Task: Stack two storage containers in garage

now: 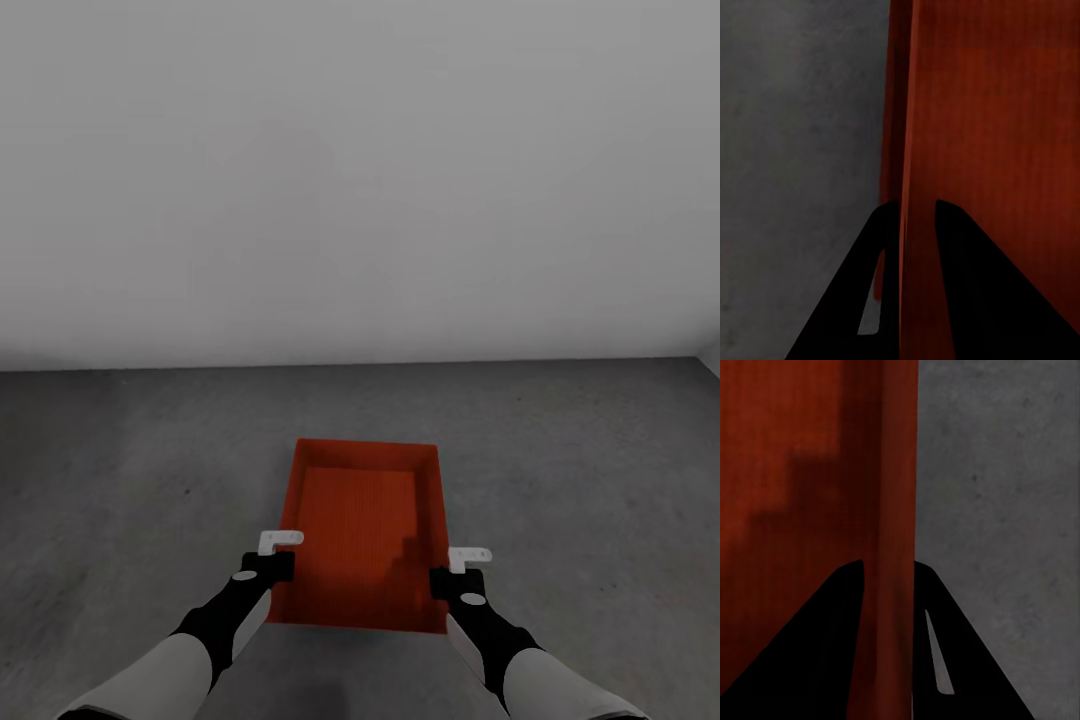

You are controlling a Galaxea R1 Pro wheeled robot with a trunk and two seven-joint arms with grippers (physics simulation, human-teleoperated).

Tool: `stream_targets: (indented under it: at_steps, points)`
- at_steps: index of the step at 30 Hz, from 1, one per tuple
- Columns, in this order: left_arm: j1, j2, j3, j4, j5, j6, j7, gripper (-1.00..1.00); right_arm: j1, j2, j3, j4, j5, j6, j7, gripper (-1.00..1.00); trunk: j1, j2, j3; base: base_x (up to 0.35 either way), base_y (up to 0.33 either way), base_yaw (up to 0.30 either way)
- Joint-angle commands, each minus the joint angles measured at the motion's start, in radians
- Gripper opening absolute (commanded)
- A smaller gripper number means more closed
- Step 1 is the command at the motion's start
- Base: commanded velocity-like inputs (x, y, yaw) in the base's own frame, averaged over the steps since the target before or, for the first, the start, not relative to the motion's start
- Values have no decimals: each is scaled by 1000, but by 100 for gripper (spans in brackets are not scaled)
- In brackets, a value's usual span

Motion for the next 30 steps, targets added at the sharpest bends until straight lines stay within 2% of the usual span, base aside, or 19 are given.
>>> stream_targets:
  at_steps: [1, 20, 30]
  points:
    - [-1, 19, 30, -5, -7, -80, 15, -100, 0, -2, -15, 3, -17, -5, -7, -100, 4, -8, -4, 0, 0, 0]
    - [-1, 19, 30, -6, -7, -80, 15, -100, 0, -3, -15, 3, -17, -5, -7, -100, 77, -141, -63, 0, 0, 0]
    - [-1, 19, 30, -5, -7, -80, 15, -100, 0, -3, -15, 3, -17, -5, -7, -100, 77, -141, -63, 0, 0, 0]
